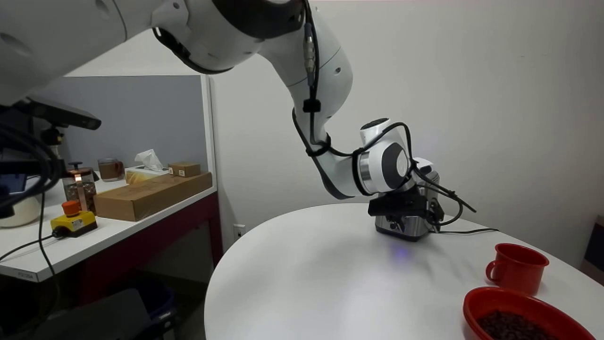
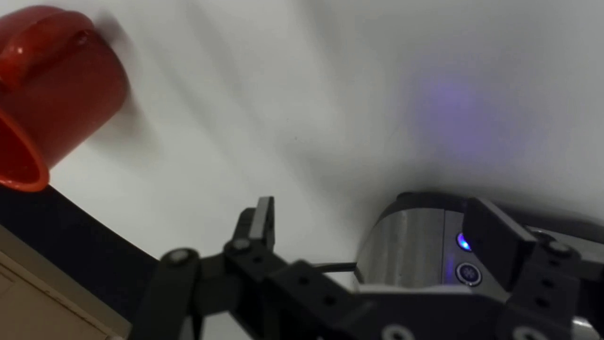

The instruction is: Turn off the toaster

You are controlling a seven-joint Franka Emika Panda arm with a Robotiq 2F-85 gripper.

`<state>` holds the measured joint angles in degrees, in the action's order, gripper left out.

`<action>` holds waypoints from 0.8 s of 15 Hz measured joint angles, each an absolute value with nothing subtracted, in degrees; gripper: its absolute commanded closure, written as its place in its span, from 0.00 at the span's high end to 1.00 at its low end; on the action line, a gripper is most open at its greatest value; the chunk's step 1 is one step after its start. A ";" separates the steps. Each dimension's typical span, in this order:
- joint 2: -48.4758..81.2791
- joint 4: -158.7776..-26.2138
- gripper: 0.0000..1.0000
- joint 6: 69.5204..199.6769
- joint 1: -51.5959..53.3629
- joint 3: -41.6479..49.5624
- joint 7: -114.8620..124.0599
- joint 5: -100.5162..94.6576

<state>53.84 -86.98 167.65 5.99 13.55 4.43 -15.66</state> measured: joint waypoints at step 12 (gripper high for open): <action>57.69 -82.42 1.00 167.78 6.16 13.57 4.44 -15.24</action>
